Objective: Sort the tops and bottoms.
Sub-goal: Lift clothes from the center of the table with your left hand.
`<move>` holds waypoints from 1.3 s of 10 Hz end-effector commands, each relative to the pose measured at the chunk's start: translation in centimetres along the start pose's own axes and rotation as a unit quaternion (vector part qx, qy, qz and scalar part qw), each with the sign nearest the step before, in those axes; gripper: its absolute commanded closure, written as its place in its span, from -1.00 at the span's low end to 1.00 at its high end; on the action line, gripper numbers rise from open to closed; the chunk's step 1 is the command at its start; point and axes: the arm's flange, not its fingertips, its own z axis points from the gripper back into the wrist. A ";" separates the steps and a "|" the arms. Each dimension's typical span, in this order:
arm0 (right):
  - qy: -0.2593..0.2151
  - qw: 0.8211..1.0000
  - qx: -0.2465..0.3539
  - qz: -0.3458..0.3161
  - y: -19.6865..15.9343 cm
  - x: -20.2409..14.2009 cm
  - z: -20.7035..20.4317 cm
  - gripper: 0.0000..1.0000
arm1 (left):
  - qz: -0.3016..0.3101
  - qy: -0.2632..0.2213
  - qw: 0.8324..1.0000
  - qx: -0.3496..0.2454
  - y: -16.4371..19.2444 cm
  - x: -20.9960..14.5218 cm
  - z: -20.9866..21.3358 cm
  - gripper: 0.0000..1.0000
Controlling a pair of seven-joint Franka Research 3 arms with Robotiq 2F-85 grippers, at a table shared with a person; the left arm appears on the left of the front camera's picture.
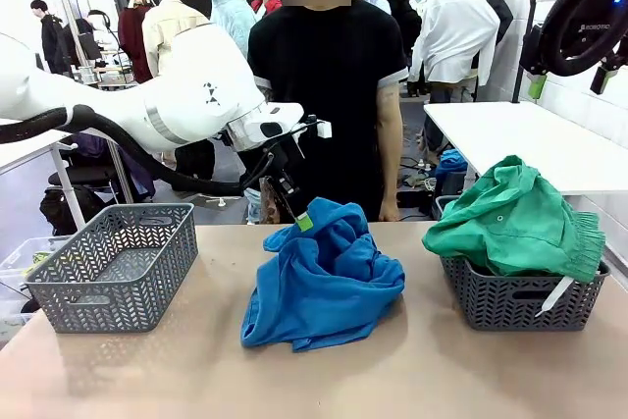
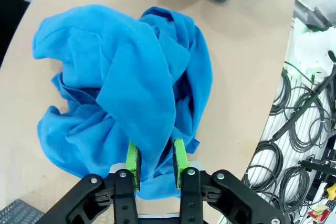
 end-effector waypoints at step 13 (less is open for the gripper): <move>-0.006 1.000 0.002 -0.002 0.0 -0.2 -0.2 -1.00 | -0.087 -0.010 0.985 0.151 -11.4 8.9 20.6 1.00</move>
